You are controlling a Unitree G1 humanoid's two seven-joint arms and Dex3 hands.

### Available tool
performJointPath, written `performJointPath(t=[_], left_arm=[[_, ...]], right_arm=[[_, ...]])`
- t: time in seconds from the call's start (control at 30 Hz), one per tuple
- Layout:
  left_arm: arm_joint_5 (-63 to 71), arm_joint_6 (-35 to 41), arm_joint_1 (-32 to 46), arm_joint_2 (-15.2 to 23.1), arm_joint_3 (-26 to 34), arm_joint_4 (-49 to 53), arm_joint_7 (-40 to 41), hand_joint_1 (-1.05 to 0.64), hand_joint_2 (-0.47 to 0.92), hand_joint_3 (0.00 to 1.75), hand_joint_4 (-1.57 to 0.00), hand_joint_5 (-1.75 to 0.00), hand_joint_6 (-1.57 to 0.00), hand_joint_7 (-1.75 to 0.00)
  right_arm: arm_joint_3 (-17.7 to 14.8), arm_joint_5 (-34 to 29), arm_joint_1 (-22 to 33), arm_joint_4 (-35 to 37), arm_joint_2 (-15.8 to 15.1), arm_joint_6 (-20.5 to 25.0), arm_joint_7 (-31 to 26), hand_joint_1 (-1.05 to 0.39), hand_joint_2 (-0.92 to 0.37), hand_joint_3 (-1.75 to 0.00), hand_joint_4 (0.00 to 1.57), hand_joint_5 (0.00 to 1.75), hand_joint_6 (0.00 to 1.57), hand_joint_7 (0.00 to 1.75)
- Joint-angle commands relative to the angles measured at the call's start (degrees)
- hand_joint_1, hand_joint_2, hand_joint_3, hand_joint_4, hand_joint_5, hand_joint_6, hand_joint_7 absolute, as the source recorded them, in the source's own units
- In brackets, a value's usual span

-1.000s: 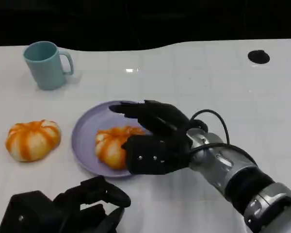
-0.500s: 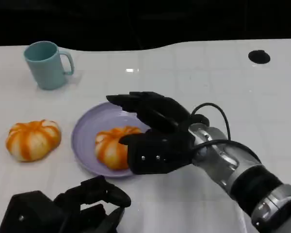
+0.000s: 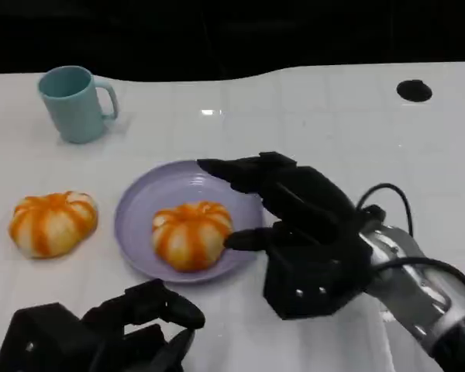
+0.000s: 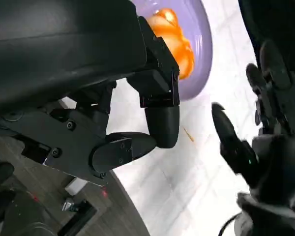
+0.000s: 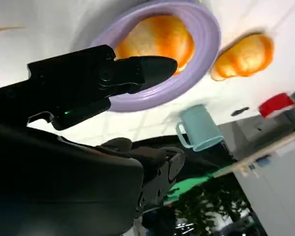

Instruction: Grasp the bread from the table and place it into the plate.

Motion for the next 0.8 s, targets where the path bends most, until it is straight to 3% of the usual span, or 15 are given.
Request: performJointPath(t=[0.03, 0.2, 0.43, 0.6, 0.73, 0.8], left_arm=[[0.3, -1.0, 0.1, 0.8, 0.1, 0.6, 0.0, -0.25, 0.76, 0.75, -0.65, -1.75, -0.61, -1.31], [0.0, -2.0, 0.3, 1.0, 0.2, 1.1, -0.3, -0.28, 0.76, 0.74, -0.67, -1.75, -0.61, -1.31], [-0.8, -1.2, 0.1, 0.9, 0.6, 1.2, -0.1, -0.28, 0.75, 0.73, -0.64, -1.75, -0.63, -1.3], [-0.6, -1.5, -0.1, 1.3, 0.7, 1.5, -0.4, -0.28, 0.76, 0.73, -0.64, -1.75, -0.63, -1.29], [-0.5, -1.8, -0.2, 1.6, 0.8, 1.8, -0.5, -0.3, 0.76, 0.72, -0.65, -1.75, -0.64, -1.29], [-0.5, -2.0, -0.3, 1.7, 0.8, 2.0, -0.6, -0.3, 0.76, 0.72, -0.66, -1.75, -0.64, -1.29]], right_arm=[[-2.7, 2.4, 4.8, -6.6, -3.7, -1.5, 1.9, -0.62, -0.92, -0.14, 0.0, 0.69, 0.3, 0.05], [-5.1, 3.8, 10.5, -12.8, -6.6, -2.7, 2.6, -0.55, -0.92, -0.11, 0.05, 0.77, 0.37, 0.09], [-10.0, 5.8, 18.1, -18.7, -8.8, -4.5, 1.6, -0.42, -0.89, -0.06, 0.36, 0.89, 0.62, 0.2], [-12.9, 6.9, 22.1, -21.7, -9.7, -5.2, 1.5, -0.31, -0.88, -0.07, 0.48, 1.03, 0.77, 0.26], [-15.1, 6.4, 25.5, -24.0, -9.4, -4.8, -0.3, -0.2, -0.85, -0.11, 0.62, 1.27, 0.91, 0.33], [-15.9, 5.8, 26.8, -24.6, -9.4, -5.4, -1.5, -0.17, -0.79, -0.26, 0.68, 1.33, 0.97, 0.43]])
